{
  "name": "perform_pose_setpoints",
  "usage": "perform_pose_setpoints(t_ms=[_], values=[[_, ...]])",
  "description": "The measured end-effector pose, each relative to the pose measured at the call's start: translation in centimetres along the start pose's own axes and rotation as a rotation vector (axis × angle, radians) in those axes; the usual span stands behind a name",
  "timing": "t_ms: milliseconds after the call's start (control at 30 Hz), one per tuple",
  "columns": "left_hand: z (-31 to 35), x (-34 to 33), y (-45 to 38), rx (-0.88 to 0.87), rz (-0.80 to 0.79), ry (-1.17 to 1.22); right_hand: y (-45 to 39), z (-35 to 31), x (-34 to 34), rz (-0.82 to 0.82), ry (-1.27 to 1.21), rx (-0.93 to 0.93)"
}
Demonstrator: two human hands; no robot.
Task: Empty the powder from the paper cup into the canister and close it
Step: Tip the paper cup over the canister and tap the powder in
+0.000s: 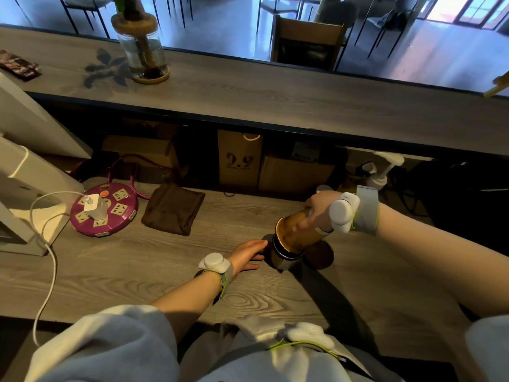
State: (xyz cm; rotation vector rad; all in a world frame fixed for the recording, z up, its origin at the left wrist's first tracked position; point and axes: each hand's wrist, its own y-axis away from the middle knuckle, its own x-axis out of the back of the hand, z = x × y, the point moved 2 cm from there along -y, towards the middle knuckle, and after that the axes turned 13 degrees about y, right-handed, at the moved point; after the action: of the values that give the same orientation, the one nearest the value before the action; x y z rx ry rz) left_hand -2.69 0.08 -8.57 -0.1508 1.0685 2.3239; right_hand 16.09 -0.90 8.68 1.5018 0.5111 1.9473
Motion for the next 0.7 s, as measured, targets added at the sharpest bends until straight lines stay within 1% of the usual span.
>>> perform_pose_setpoints(t_ms=[133,300,367,467,567,700], values=[[0.1,0.0,0.0,0.005,-0.014,-0.017,1.0,2.0,-1.2,0.094,-0.158,0.008],[0.3,-0.2,-0.2,-0.002,-0.002,0.003,1.5,3.2,-2.6,0.048,-0.228,-0.003],[0.3,-0.2,-0.5,-0.008,0.003,0.003,1.7,3.8,-2.9,0.076,-0.332,-0.026],[0.5,-0.3,-0.8,-0.013,0.009,-0.001,2.3,4.5,-3.4,0.1,-0.401,-0.013],[0.8,-0.3,-0.5,-0.008,0.011,0.0,2.9,5.0,-4.3,0.118,-0.539,0.015],[0.9,-0.2,0.1,-0.013,0.018,0.009,3.5,5.4,-5.4,0.161,-0.589,0.057]])
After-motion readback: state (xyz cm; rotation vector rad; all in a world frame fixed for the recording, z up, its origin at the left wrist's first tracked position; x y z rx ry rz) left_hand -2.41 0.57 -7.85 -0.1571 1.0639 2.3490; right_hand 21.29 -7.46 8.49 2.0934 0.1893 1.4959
